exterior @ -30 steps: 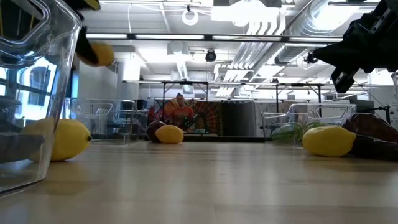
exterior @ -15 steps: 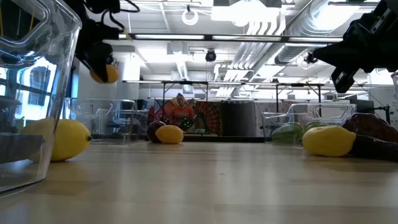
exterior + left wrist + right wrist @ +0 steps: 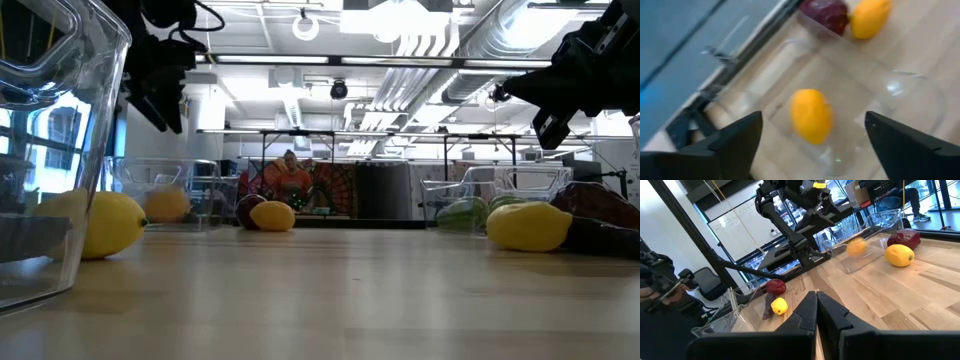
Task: Sort produce into baskets
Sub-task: Put the yellow lemon into the top left transparent bin
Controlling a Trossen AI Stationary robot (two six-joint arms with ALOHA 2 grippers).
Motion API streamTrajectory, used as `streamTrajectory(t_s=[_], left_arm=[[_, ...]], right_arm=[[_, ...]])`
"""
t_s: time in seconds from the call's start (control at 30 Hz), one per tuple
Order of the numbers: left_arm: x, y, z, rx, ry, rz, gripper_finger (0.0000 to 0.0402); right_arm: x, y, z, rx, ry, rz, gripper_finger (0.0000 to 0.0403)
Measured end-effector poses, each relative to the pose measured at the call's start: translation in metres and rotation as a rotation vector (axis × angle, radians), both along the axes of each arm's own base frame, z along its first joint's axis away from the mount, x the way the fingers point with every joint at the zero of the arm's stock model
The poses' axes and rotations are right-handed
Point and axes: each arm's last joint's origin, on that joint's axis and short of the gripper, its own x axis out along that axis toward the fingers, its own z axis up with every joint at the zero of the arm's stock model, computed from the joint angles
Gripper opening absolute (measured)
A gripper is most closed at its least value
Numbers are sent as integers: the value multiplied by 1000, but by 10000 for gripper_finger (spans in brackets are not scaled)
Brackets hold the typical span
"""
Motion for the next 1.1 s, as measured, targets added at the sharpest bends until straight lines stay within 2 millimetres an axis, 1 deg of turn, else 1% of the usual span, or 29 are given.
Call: streamTrajectory(t_s=[0.07, 0.13, 0.2, 0.27, 0.33, 0.43, 0.5, 0.57, 0.7, 0.8, 0.83, 0.9, 0.97, 1.1], left_arm=[[2, -1, 12, -47, -66, -43, 375], [4, -5, 31, -109, -172, -91, 387], [5, -10, 52, -176, -309, -138, 391], [5, -20, 68, -244, -418, -235, 391], [2, -33, 77, -300, -479, -335, 392], [-1, -55, 81, -369, -540, -407, 392], [-1, -71, 75, -428, -547, -443, 392], [1, -88, 61, -510, -521, -474, 392], [9, -126, 18, -635, -410, -549, 392], [11, -154, -14, -673, -314, -639, 392], [12, -160, -22, -659, -282, -662, 392], [15, -168, -31, -586, -234, -714, 392], [21, -173, -35, -496, -196, -770, 392], [39, -179, -40, -344, -122, -875, 392]], right_arm=[[0, 0, 0, 0, 0, 0, 0], [0, 0, 0, 0, 1, 0, 0], [0, 0, 0, 0, 0, 0, 0], [0, 0, 0, 0, 1, 0, 0], [0, 0, 0, 0, 1, 0, 0], [0, 0, 0, 0, 1, 0, 0], [0, 0, 0, 0, 1, 0, 0], [0, 0, 0, 0, 1, 0, 0], [0, 0, 0, 0, 1, 0, 0], [0, 0, 0, 0, 1, 0, 0], [0, 0, 0, 0, 0, 0, 0], [0, 0, 0, 0, 0, 0, 0], [0, 0, 0, 0, 0, 0, 0], [0, 0, 0, 0, 0, 0, 0]])
